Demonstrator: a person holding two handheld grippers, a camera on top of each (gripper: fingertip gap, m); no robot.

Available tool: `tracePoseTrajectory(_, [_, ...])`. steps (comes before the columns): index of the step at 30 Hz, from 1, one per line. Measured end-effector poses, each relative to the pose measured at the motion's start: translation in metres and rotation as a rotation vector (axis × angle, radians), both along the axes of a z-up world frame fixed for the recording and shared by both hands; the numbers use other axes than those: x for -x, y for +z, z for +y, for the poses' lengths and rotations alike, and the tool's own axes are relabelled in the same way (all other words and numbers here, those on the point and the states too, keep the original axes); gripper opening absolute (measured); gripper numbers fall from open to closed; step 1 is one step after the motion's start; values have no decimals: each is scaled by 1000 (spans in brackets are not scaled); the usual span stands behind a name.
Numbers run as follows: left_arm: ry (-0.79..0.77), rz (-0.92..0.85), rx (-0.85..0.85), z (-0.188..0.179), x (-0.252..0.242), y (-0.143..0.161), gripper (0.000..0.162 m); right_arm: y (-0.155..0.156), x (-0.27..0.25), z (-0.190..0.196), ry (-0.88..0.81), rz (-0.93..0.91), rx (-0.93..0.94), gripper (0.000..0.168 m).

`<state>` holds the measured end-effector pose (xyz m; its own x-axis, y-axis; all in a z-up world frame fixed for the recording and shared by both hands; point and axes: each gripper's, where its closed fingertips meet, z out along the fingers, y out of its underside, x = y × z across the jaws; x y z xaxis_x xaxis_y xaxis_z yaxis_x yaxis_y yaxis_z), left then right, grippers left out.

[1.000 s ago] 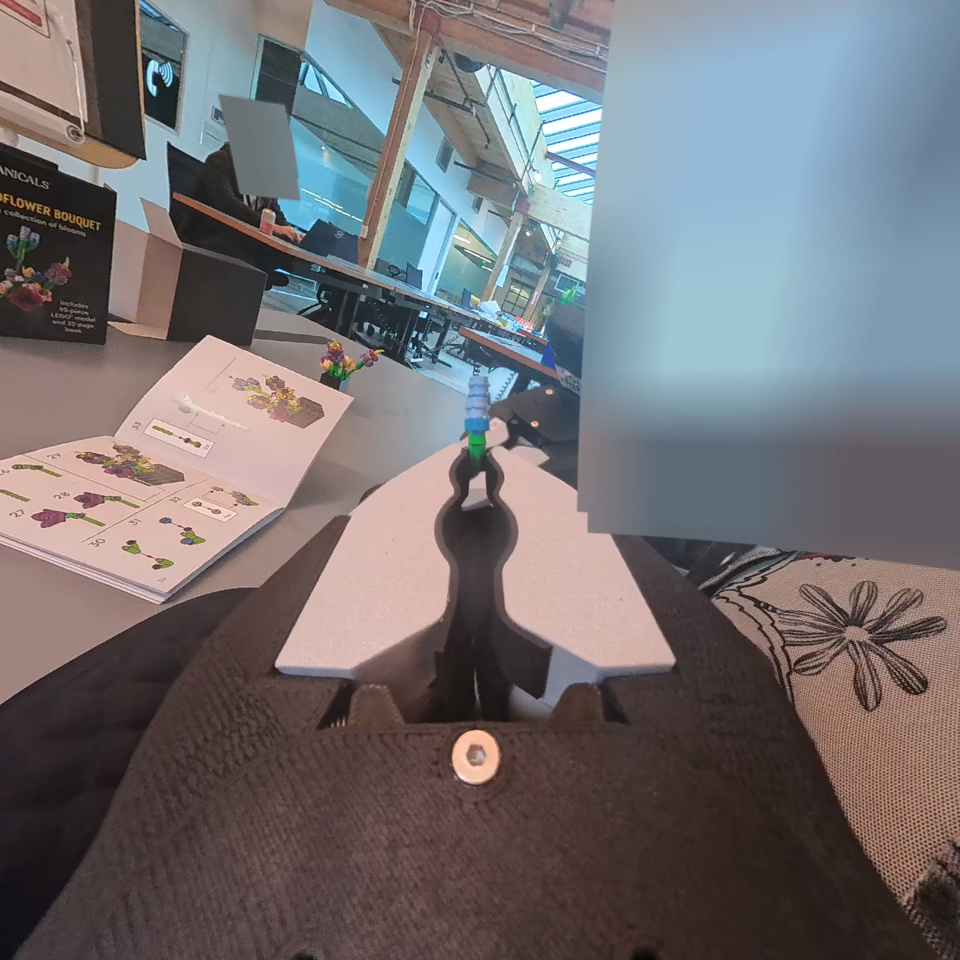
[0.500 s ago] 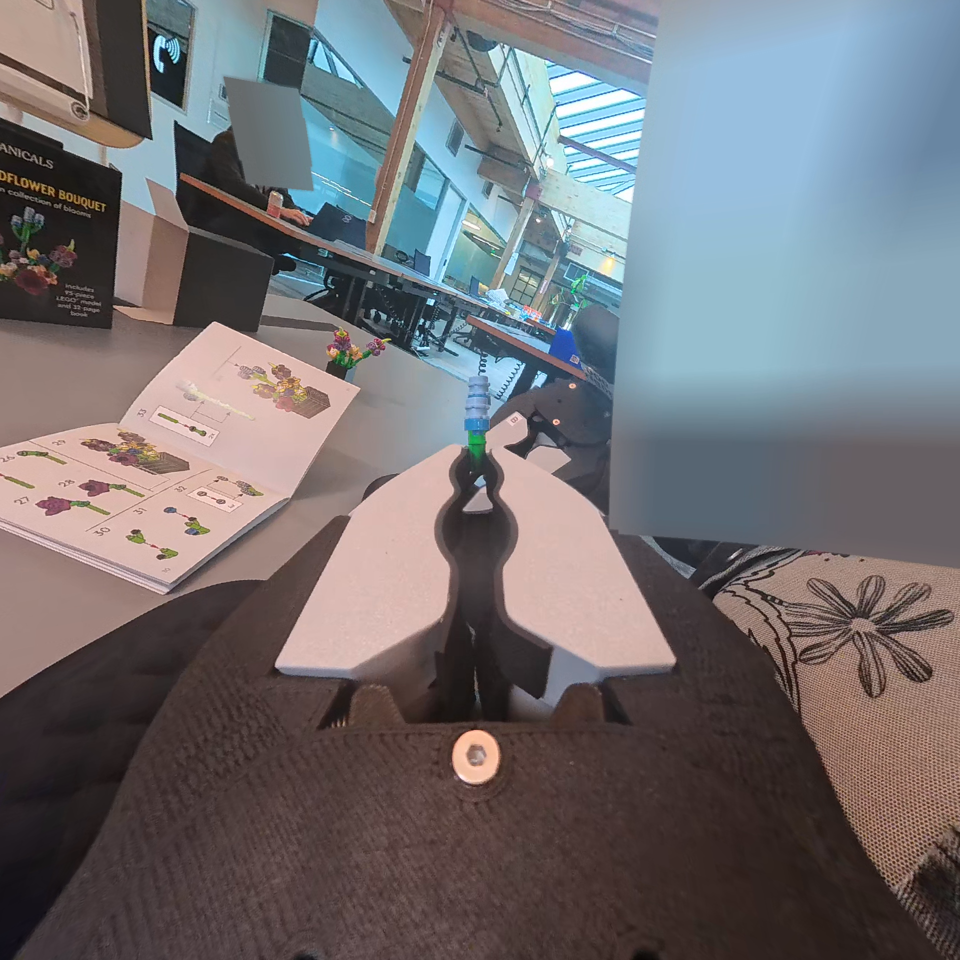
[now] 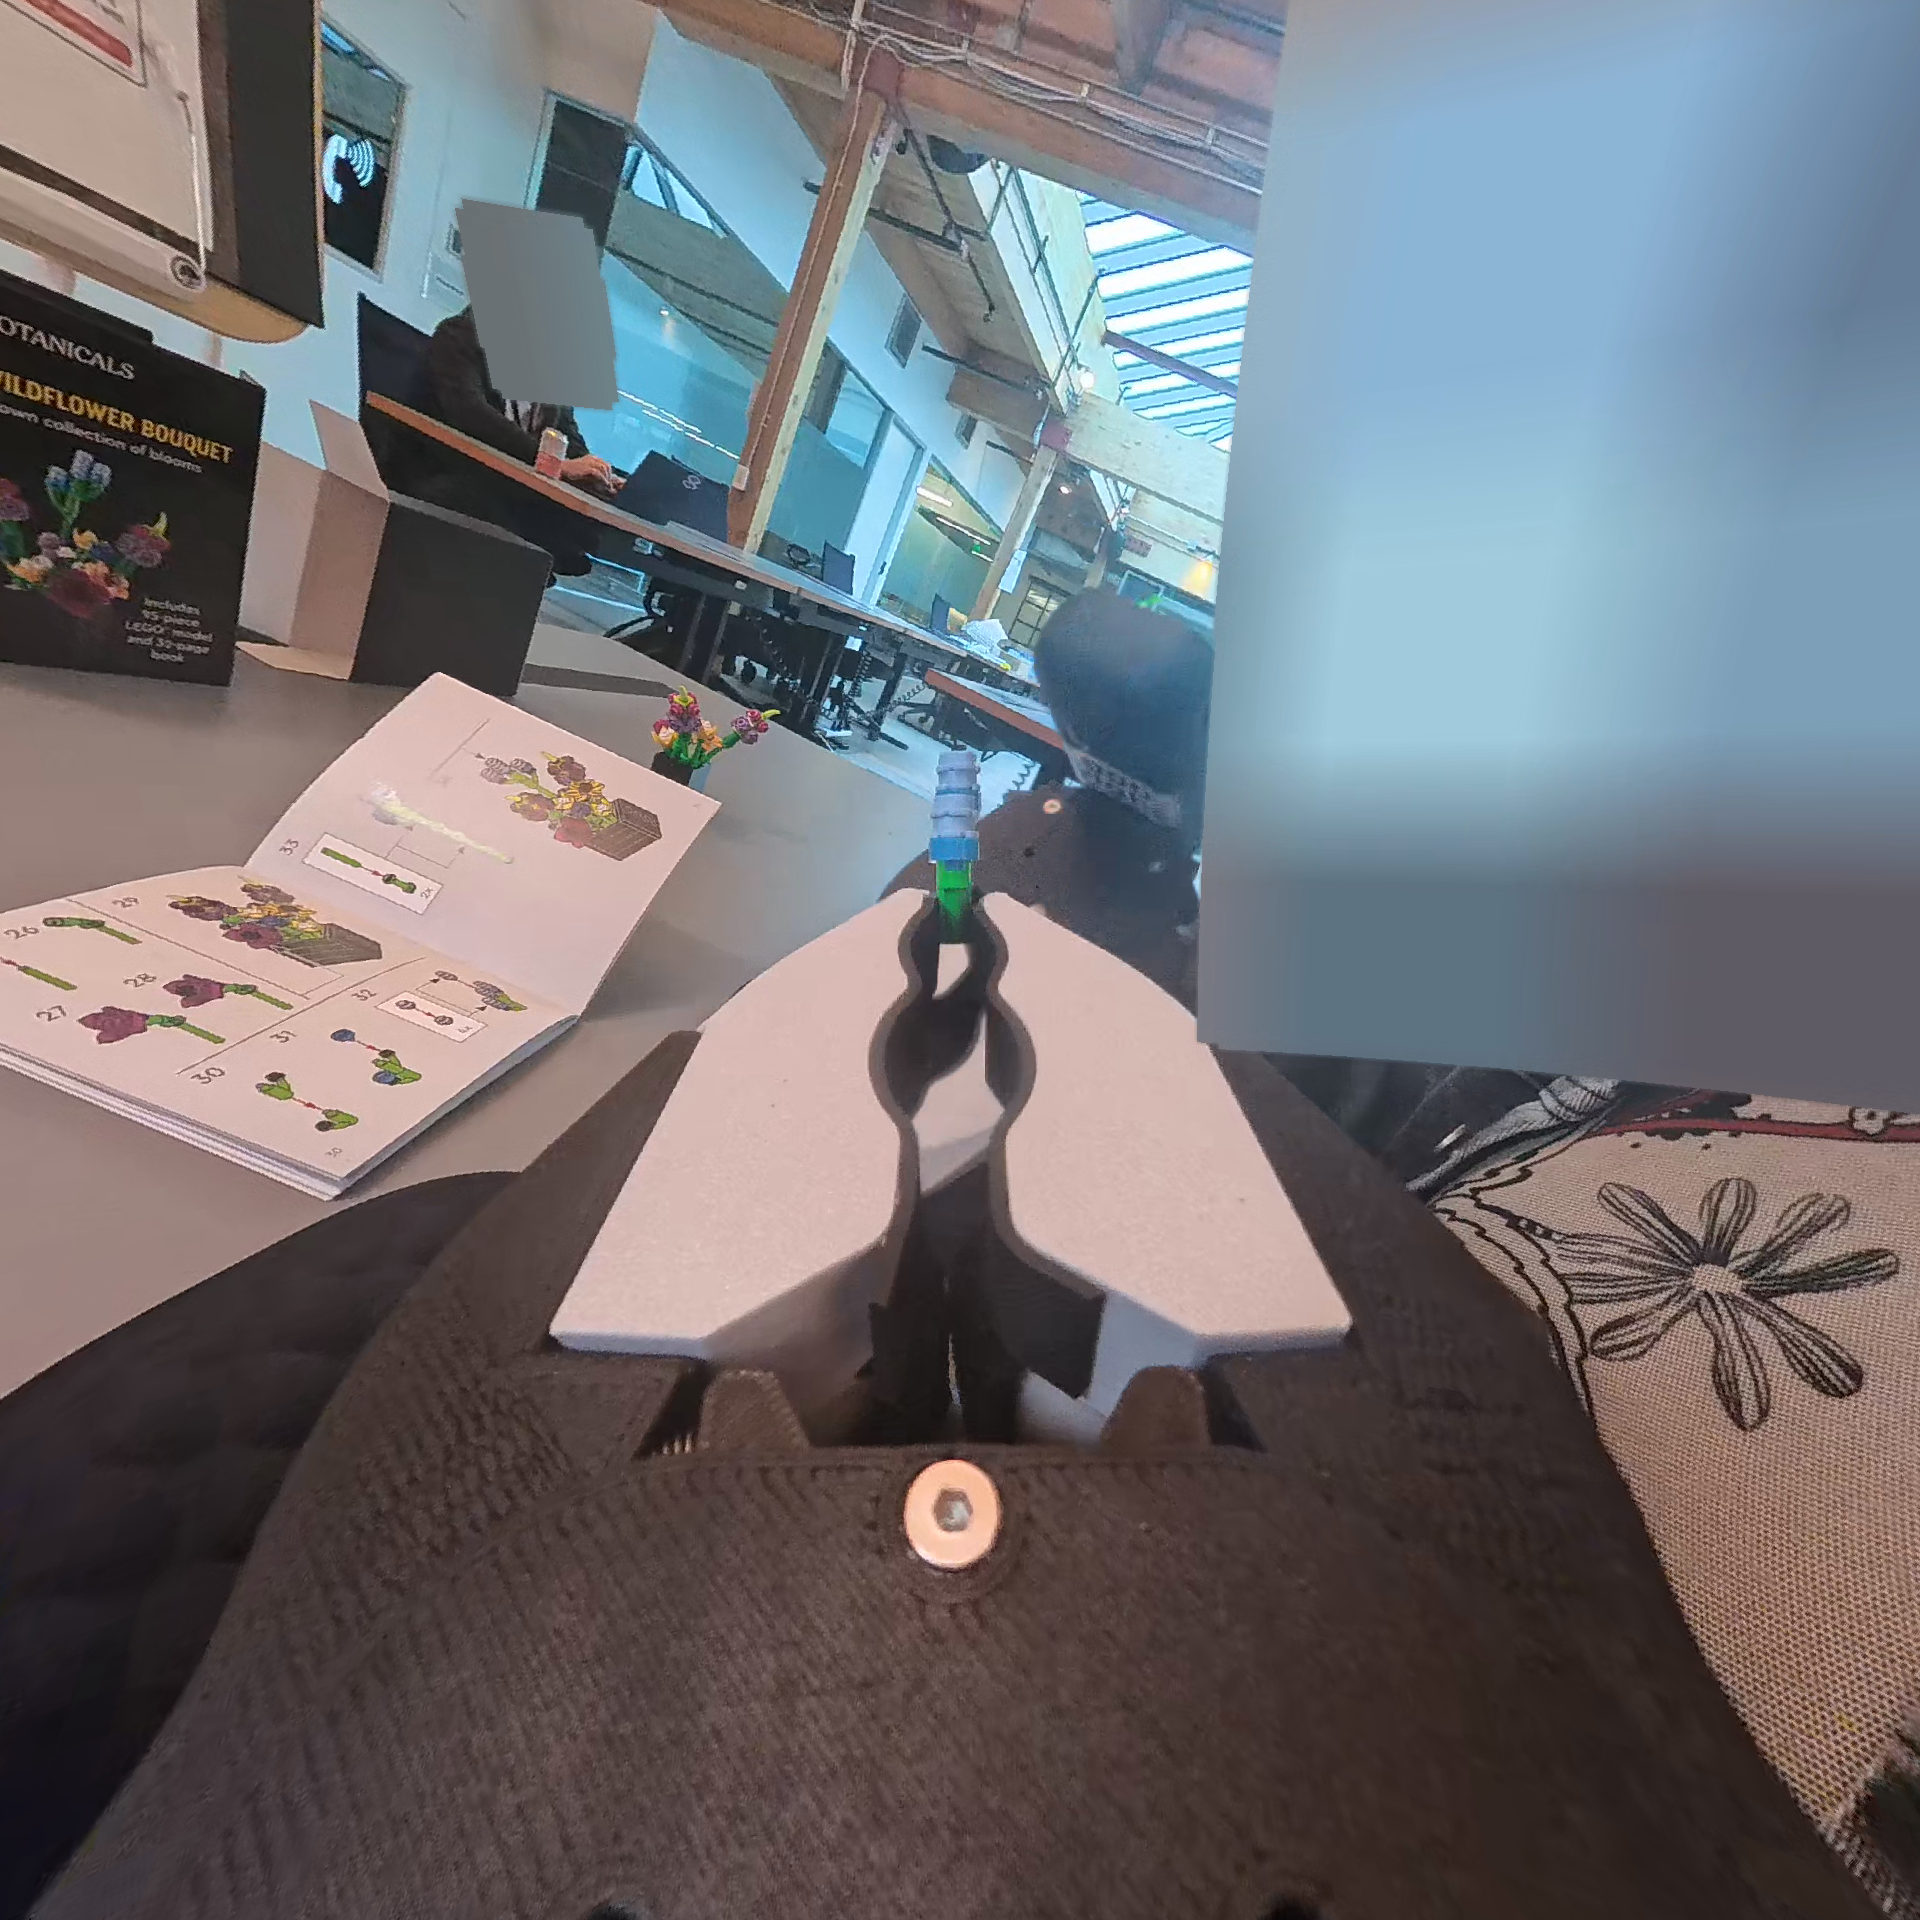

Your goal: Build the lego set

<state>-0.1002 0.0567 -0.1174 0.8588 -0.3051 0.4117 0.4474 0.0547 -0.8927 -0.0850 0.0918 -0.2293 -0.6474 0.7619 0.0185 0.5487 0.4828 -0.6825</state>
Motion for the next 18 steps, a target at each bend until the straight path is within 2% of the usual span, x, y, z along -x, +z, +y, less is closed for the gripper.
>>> tracePoseTrajectory(1, [0, 5, 1, 0, -1, 0, 5, -3, 2, -3, 11, -11, -19, 14])
tracePoseTrajectory(14, [-8, 30, 21, 2, -4, -2, 6, -11, 9, -6, 41, -5, -110, 6])
tracePoseTrajectory(18, [-31, 46, 77, 8, -7, -6, 6, 13, 8, 1, 16, 80, 3, 6])
